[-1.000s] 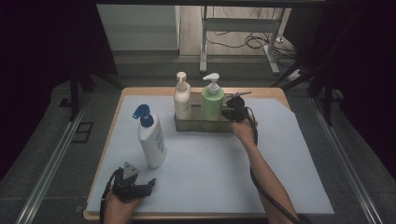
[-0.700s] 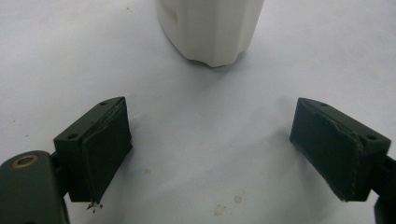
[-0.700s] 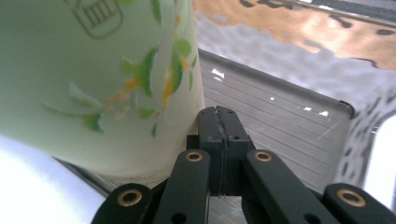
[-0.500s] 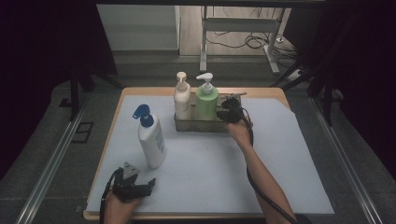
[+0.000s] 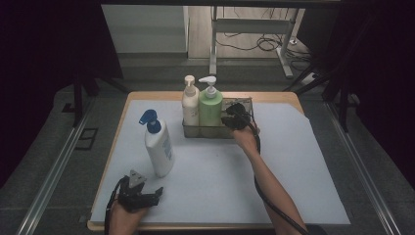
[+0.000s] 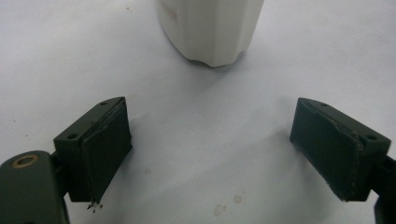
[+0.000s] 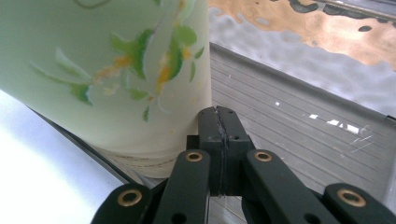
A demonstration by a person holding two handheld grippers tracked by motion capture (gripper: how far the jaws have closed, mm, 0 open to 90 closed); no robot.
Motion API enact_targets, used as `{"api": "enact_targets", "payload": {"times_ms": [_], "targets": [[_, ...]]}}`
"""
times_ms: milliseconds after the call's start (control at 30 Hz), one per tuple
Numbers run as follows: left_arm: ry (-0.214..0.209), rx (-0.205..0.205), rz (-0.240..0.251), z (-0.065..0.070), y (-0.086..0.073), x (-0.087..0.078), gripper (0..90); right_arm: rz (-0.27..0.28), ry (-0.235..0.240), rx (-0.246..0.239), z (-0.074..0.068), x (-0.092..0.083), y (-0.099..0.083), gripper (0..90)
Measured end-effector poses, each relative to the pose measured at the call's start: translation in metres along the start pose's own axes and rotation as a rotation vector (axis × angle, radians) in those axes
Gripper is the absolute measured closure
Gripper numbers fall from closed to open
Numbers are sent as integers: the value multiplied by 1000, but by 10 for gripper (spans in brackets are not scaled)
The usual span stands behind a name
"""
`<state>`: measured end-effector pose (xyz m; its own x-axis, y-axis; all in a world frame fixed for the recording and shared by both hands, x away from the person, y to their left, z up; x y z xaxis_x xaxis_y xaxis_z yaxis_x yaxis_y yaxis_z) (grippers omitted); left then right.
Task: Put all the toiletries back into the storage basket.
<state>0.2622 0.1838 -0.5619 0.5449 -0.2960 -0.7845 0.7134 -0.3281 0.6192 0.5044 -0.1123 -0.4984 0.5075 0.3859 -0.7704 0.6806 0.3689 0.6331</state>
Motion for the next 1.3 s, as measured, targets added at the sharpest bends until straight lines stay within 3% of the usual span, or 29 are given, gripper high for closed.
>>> {"api": "enact_targets", "payload": {"times_ms": [467, 567, 733, 967, 1300], "targets": [[0, 0, 0, 0, 0, 0, 121, -5, -14, -8, -1, 0, 0, 888], [0, 0, 0, 0, 0, 0, 121, -10, -41, -38, 0, -2, -1, 830], [0, 0, 0, 0, 0, 0, 121, 8, -27, -45, 0, -10, 0, 780], [0, 0, 0, 0, 0, 0, 121, 18, -52, -89, -1, -21, -3, 633], [0, 0, 0, 0, 0, 0, 121, 30, -16, -118, -2, -38, -10, 412]]}}
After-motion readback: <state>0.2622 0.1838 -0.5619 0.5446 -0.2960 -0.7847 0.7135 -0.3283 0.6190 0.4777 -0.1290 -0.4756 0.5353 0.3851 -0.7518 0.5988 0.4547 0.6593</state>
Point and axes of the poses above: each handheld gripper's, and its own axes: x roughly forward along the jaws, y roughly out of its top, z roughly to its right, the point moved 5 cm from there along x, roughly forward along the jaws, and after that the axes turned 6 degrees about -z, right-handed, at the moved point
